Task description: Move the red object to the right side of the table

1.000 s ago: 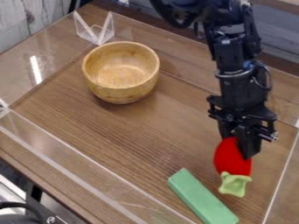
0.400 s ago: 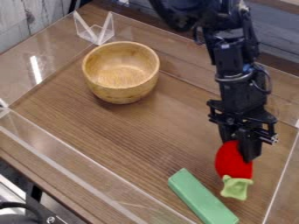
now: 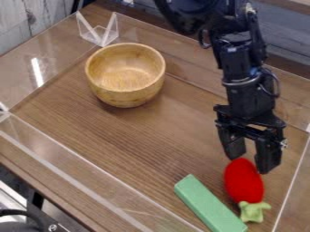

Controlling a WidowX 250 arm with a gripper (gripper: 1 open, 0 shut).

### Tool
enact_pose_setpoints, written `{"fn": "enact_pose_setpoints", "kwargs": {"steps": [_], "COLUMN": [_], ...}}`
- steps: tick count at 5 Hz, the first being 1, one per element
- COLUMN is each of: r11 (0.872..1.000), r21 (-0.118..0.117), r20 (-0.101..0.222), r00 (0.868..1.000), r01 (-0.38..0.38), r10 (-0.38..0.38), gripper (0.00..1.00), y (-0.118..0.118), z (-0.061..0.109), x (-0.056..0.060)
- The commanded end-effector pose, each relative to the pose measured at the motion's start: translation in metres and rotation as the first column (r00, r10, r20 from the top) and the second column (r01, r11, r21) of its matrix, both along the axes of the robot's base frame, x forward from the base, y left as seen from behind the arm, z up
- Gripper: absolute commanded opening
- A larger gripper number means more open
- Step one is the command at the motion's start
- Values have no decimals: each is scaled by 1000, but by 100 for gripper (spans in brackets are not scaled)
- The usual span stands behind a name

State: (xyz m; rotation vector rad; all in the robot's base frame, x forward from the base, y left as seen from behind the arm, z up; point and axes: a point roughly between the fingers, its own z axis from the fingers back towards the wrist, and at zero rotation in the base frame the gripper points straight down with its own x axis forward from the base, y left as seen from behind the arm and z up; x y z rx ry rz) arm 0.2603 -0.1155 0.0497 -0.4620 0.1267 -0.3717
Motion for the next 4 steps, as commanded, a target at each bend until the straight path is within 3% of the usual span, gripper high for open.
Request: {"fn": "enact_pose_setpoints", "kwargs": {"steps": [1, 4], "r11": [1000, 996], "r21": [-13, -23], "r20": [37, 41], "r00": [999, 996], "r01": [-28, -82], "r10": [28, 83], "gripper": [100, 100], "y": [6, 21], "z": [10, 11], "x": [9, 19]}}
